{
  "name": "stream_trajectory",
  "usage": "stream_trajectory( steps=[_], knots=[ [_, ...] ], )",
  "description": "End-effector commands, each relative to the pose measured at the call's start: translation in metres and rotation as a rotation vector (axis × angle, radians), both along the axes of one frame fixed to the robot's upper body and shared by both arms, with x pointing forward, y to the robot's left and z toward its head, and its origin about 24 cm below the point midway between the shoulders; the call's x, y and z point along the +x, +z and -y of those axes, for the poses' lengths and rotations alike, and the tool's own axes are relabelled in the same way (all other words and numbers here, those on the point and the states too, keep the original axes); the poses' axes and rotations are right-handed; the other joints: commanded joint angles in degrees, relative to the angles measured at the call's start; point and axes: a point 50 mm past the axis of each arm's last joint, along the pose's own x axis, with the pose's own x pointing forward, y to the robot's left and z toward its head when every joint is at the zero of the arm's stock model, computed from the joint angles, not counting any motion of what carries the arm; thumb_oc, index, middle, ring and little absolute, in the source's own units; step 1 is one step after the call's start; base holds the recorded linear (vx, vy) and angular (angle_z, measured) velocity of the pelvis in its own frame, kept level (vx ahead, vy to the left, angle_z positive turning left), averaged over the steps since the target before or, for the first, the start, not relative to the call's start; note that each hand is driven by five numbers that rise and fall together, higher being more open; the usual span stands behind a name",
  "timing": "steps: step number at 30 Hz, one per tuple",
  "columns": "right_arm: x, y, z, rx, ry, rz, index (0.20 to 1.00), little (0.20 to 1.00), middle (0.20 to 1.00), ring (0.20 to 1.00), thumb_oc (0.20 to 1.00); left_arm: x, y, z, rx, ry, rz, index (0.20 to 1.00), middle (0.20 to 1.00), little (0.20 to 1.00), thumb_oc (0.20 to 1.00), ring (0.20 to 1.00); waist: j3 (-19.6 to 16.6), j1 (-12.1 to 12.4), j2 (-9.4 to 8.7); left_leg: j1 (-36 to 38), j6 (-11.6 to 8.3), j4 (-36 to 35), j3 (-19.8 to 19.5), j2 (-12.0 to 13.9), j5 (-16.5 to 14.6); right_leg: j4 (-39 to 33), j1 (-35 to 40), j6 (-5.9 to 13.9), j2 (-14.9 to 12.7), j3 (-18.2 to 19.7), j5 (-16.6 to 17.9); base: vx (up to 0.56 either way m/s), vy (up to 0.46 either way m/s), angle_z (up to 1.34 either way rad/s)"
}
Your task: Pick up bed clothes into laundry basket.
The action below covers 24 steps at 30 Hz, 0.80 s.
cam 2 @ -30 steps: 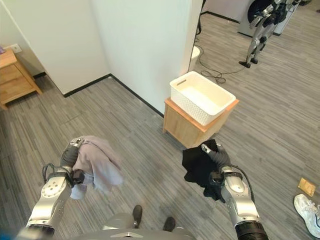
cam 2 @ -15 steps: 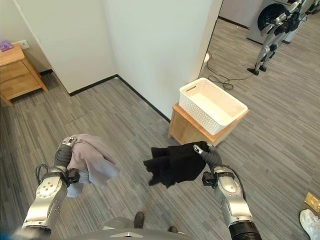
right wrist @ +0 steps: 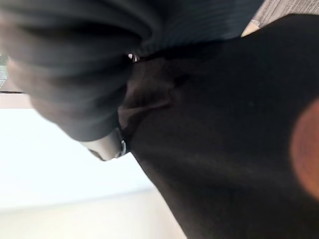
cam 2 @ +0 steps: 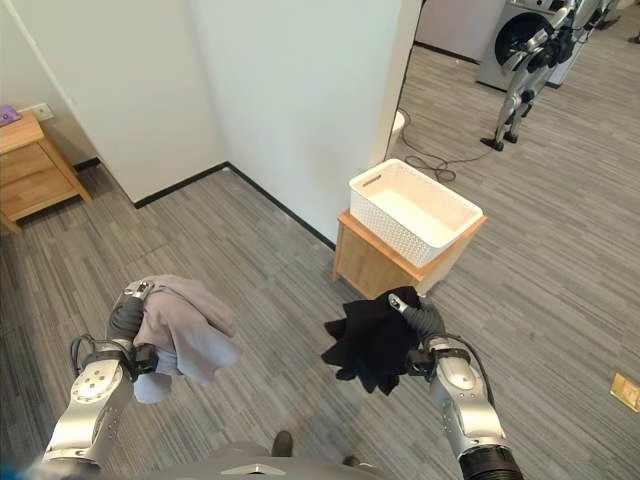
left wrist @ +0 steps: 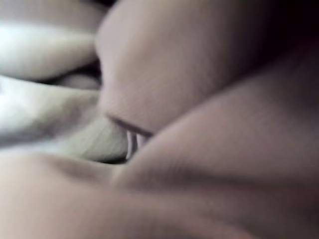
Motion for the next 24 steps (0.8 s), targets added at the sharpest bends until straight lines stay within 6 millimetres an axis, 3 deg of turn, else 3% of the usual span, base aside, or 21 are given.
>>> stream_trajectory(
  steps=[1,10,14,15,16,18,20,22,24],
  knots=[
    [-0.001,0.033,0.054,-0.049,-0.213,0.157,0.200,0.200,0.200,0.200,0.200,0.016,0.030,-0.021,0.082,0.051,0.129,0.200,0.200,0.200,0.200,0.200,2.67,-4.94,-2.95,-4.86,-2.93,6.93,-6.01,2.22,-0.06,-7.56,7.96,1.23,-1.22,4.38,5.30,0.07,0.061,0.16],
    [0.011,0.032,0.029,0.013,-0.116,0.164,0.200,0.200,0.200,0.200,0.200,0.015,0.026,-0.019,0.078,0.044,0.113,0.200,0.200,0.200,0.200,0.200,0.42,-4.03,-3.43,-1.45,-0.79,4.07,-5.20,1.69,-1.22,-9.00,8.30,2.16,-1.85,6.50,5.86,0.09,0.080,-0.21],
    [0.020,0.039,0.018,0.012,-0.081,0.203,0.200,0.200,0.200,0.200,0.200,0.009,0.022,-0.022,0.072,0.061,0.096,0.200,0.200,0.200,0.200,0.200,0.02,-2.82,-3.33,-0.39,0.38,3.58,-3.69,1.03,-2.46,-6.65,7.08,3.85,-3.26,7.24,6.22,0.07,0.115,-0.25],
    [0.023,0.043,0.017,0.003,-0.074,0.222,0.200,0.200,0.200,0.200,0.200,0.007,0.020,-0.026,0.079,0.076,0.086,0.200,0.200,0.200,0.200,0.200,0.66,-2.75,-2.81,0.62,1.35,3.57,-3.54,0.74,-3.43,0.11,4.52,5.19,-4.24,8.12,6.96,0.04,0.095,-0.17],
    [0.023,0.043,0.017,0.003,-0.073,0.223,0.200,0.200,0.200,0.200,0.200,0.007,0.020,-0.026,0.078,0.076,0.087,0.200,0.200,0.200,0.200,0.200,0.64,-2.65,-2.84,0.53,1.39,3.60,-3.41,0.70,-3.44,0.55,4.17,5.23,-4.31,8.31,6.78,0.04,0.144,-0.20],
    [0.025,0.047,0.015,-0.003,-0.072,0.239,0.200,0.200,0.200,0.200,0.200,0.006,0.019,-0.028,0.077,0.084,0.082,0.200,0.200,0.200,0.200,0.200,2.21,-3.43,-2.32,0.77,2.60,4.39,-3.87,0.13,-3.92,9.72,0.03,6.24,-5.01,10.42,10.27,-0.02,0.120,-0.15],
    [0.026,0.048,0.012,-0.004,-0.068,0.250,0.200,0.200,0.200,0.200,0.200,0.008,0.020,-0.030,0.085,0.088,0.078,0.200,0.200,0.200,0.200,0.200,4.02,-4.38,-1.64,1.76,3.68,4.96,-4.16,0.21,-4.46,17.71,-3.76,5.40,-5.25,11.49,12.52,0.01,0.122,0.13],
    [0.023,0.045,0.011,-0.001,-0.076,0.240,0.200,0.200,0.200,0.200,0.200,0.009,0.023,-0.030,0.098,0.078,0.079,0.200,0.200,0.200,0.200,0.200,4.59,-5.14,-1.14,2.41,3.90,5.28,-4.80,0.38,-5.28,20.51,-6.24,4.84,-5.01,11.57,12.02,0.13,0.035,0.15],
    [0.018,0.041,0.014,-0.001,-0.087,0.220,0.200,0.200,0.200,0.200,0.200,0.013,0.026,-0.030,0.108,0.074,0.089,0.200,0.200,0.200,0.200,0.200,4.64,-6.10,-1.17,3.85,3.46,4.71,-5.82,0.48,-6.15,17.22,-8.51,4.37,-4.65,11.52,11.19,0.25,-0.078,0.07]
  ],
)
